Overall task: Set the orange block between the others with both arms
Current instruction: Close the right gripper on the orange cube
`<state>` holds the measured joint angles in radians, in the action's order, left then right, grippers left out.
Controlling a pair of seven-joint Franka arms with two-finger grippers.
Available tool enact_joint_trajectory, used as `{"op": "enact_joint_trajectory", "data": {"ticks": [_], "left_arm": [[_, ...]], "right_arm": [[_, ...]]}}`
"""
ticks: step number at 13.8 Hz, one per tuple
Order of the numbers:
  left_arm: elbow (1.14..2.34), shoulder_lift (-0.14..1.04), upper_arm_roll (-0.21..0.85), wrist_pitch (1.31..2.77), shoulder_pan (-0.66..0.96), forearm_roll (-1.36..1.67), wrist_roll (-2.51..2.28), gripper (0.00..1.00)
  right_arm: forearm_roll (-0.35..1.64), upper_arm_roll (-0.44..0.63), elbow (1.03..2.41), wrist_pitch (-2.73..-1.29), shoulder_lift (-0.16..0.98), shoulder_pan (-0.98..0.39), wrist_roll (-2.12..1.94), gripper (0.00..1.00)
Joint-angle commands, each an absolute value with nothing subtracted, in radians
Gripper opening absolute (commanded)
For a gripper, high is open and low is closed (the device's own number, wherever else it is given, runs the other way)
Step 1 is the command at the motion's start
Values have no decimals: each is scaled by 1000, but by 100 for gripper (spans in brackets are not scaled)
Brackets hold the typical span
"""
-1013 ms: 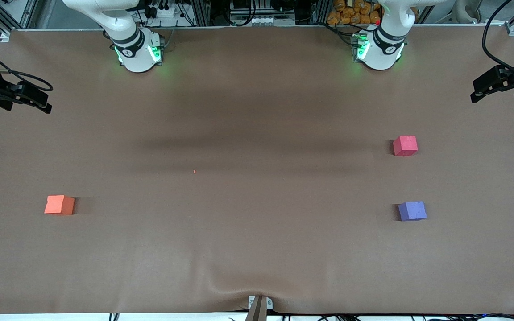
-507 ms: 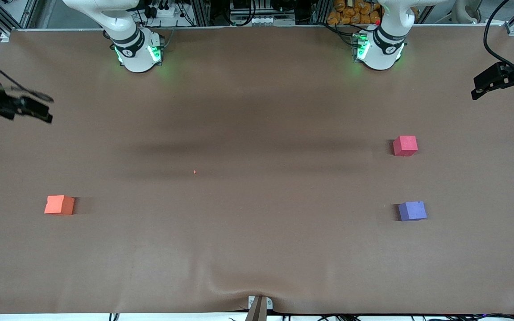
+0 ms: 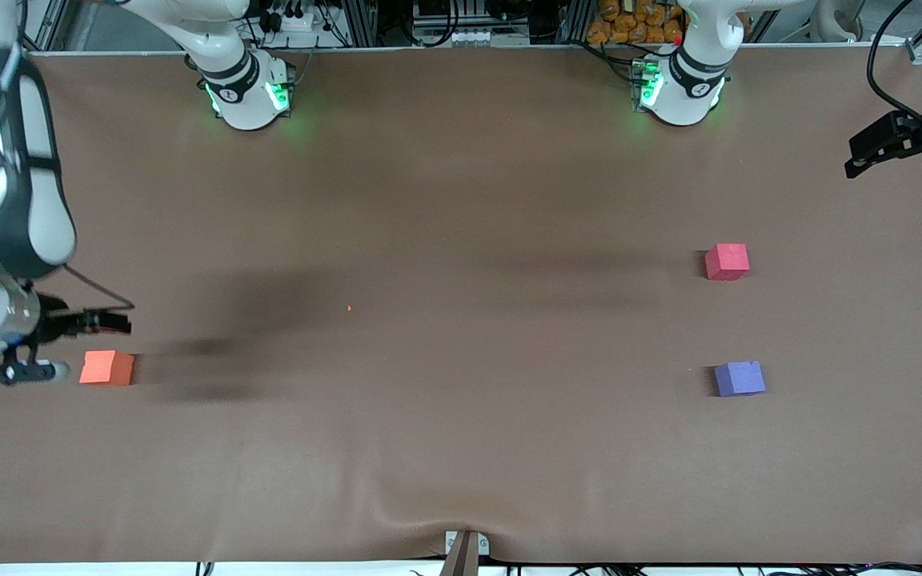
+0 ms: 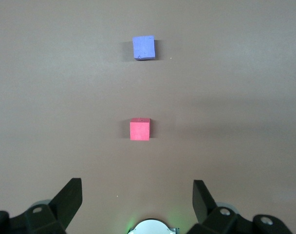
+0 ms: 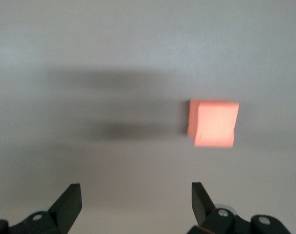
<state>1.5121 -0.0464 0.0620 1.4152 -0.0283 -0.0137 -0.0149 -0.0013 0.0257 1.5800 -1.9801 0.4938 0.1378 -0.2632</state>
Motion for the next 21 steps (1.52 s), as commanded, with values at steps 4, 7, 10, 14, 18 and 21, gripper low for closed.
{"op": "enact_joint_trajectory", "data": {"ticks": [4, 7, 10, 14, 18, 21], "left_arm": [[1506, -43, 58, 1420, -28, -2, 8, 100], [1508, -43, 58, 1425, -31, 0, 9, 100], [1508, -43, 58, 1425, -35, -2, 11, 100], [1508, -40, 58, 1427, -34, -3, 11, 100], [1508, -38, 58, 1430, -34, -2, 9, 100], [1506, -35, 58, 1434, -32, -3, 8, 100]], "right_arm": [[12, 12, 1542, -2177, 656, 275, -482, 100], [15, 11, 1542, -2212, 689, 275, -428, 100], [44, 11, 1545, -2226, 715, 275, -399, 100], [49, 11, 1552, -2304, 762, 311, -498, 100], [55, 6, 1558, -2300, 761, 296, -497, 35], [57, -72, 1569, -2182, 732, 294, -503, 9]]}}
